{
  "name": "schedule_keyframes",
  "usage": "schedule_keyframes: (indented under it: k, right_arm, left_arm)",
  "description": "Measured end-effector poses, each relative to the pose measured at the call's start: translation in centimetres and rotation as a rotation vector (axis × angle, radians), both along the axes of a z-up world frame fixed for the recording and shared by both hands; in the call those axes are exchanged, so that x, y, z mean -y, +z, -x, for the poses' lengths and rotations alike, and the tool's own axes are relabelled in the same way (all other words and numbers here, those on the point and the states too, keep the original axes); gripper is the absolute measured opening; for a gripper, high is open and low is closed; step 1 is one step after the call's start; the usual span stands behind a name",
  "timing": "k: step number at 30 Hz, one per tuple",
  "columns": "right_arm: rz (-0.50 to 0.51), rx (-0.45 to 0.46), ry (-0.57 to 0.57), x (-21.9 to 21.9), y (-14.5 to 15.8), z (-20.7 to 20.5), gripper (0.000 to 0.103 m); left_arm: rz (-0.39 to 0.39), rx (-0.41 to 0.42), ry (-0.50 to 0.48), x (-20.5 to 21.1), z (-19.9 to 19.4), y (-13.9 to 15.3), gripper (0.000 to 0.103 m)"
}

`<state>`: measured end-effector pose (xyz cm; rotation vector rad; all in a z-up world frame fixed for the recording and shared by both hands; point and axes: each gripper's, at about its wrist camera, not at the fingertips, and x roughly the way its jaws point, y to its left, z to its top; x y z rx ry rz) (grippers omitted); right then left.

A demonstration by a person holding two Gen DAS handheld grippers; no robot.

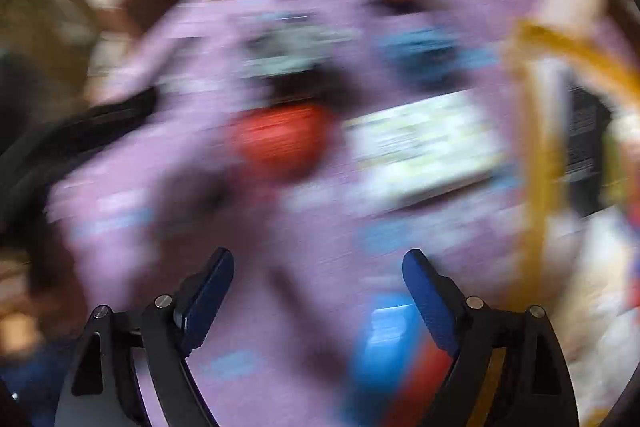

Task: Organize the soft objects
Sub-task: 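Grasp the bagged blue-red sticks with the right tool while the left tool moves to the lemon-print pack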

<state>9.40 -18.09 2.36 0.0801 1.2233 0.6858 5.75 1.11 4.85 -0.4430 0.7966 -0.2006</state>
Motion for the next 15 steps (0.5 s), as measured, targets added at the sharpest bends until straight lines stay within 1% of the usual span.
schedule_keyframes:
  k: [1,2,3,4,5,6,8,10,11,13,14,15]
  right_arm:
    - [-0.081,-0.027,0.013,0.3,0.5,0.3,0.09]
    - [-0.064,0.02,-0.025,0.6,1.3,0.2,0.09]
    - [-0.011,0.092,-0.058,0.9,2.0,-0.1,0.09]
    - [0.028,0.147,-0.082,1.0,2.5,-0.4,0.09]
    - [0.067,0.186,-0.115,1.4,2.8,-1.4,0.09]
    - [0.098,0.197,-0.154,1.7,2.7,-2.7,0.09]
    - [0.112,0.184,-0.217,2.4,2.2,-5.0,0.09]
    - [0.164,0.177,-0.268,2.7,1.2,-7.3,0.09]
    - [0.183,0.173,-0.266,2.3,0.7,-8.1,0.089]
    - [0.199,0.14,-0.261,2.1,-0.5,-9.1,0.078]
    - [0.229,0.159,-0.258,1.8,-0.6,-9.1,0.075]
    - [0.221,0.153,-0.234,1.5,-0.5,-8.6,0.071]
  left_arm:
    - [-0.001,0.001,0.0,0.0,0.0,0.0,0.059]
    - [-0.007,0.003,-0.002,0.2,0.0,0.1,0.059]
    - [-0.012,0.005,-0.004,0.3,0.0,0.1,0.059]
    - [-0.019,0.006,-0.004,0.4,0.0,0.1,0.059]
    - [-0.026,0.005,-0.002,0.5,0.0,0.0,0.059]
    - [-0.033,0.003,0.001,0.5,0.0,-0.1,0.059]
    - [-0.037,-0.004,0.01,0.4,-0.2,-0.3,0.059]
    - [-0.036,-0.011,0.019,0.2,-0.3,-0.5,0.059]
    - [-0.034,-0.014,0.021,0.1,-0.4,-0.5,0.059]
    - [-0.033,-0.016,0.023,-0.1,-0.4,-0.6,0.059]
    - [-0.032,-0.015,0.023,-0.1,-0.4,-0.6,0.059]
    - [-0.031,-0.014,0.024,-0.2,-0.4,-0.5,0.059]
